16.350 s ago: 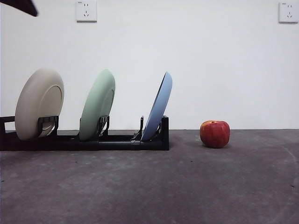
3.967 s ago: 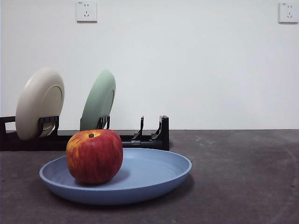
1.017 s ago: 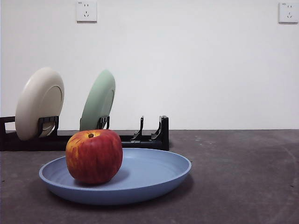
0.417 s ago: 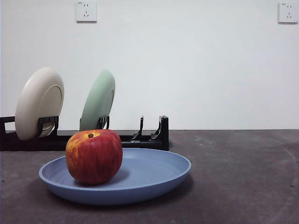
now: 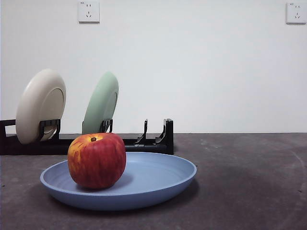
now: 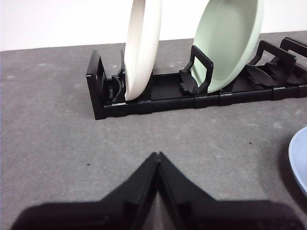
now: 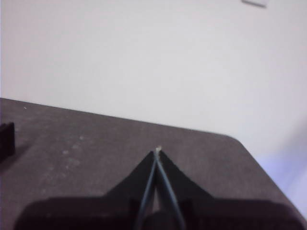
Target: Take the blue plate from the plate rack,put the plate on the table,take the apple from the table,put the apple in the plate
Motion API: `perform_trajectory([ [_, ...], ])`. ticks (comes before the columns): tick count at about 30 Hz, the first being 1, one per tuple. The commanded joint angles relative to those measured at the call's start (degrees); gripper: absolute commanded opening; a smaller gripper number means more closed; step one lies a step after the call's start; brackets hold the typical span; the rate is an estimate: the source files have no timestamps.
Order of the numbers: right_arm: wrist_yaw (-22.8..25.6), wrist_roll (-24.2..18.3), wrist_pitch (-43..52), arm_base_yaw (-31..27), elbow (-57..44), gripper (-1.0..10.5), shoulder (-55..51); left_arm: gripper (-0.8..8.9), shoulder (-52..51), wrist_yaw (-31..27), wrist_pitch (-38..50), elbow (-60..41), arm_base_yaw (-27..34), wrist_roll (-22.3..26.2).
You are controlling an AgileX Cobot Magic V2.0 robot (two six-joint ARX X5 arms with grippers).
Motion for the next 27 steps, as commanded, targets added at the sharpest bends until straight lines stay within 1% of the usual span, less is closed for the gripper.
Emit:
perform_trajectory([
  [1, 1.31, 3.39, 0.59, -0.98, -4.61, 0.0, -2.82, -0.03, 0.02, 0.04, 0.42, -0.59, 0.22, -0.37],
  [4, 2.91, 4.57, 0.59, -1.03, -8.2, 0.0, -4.42, -0.03, 0.02, 0.04, 0.42, -0.59, 0.22, -0.37],
  [10, 2.95, 4.79, 0.59, -1.03, -13.81, 0.0, -7.78, -0.03, 0.02, 0.04, 0.42, -0.59, 0.22, -0.37],
  [13, 3.02, 6.58, 0.81, -1.01, -15.89, 0.0, -9.92, -0.03, 0.02, 0.04, 0.42, -0.59, 0.22, -0.37],
  [14, 3.02, 7.26, 0.22, -1.01, -16.06, 0.0, -9.86, -0.03, 0.02, 0.04, 0.42, -0.59, 0.22, -0.37],
  [18, 3.54, 7.41, -1.88, -0.92, -16.06, 0.0, -9.84, -0.03, 0.07, 0.04, 0.42, -0.59, 0.22, -0.37],
  [24, 6.73, 8.09, -6.49, -0.92, -16.06, 0.0, -9.84, -0.03, 0.44, 0.04, 0.42, -0.59, 0.22, -0.37],
  [27, 8.37, 8.98, -6.88, -0.92, -16.06, 0.0, -9.84, -0.03, 0.44, 0.07, 0.42, -0.59, 0.22, -0.37],
])
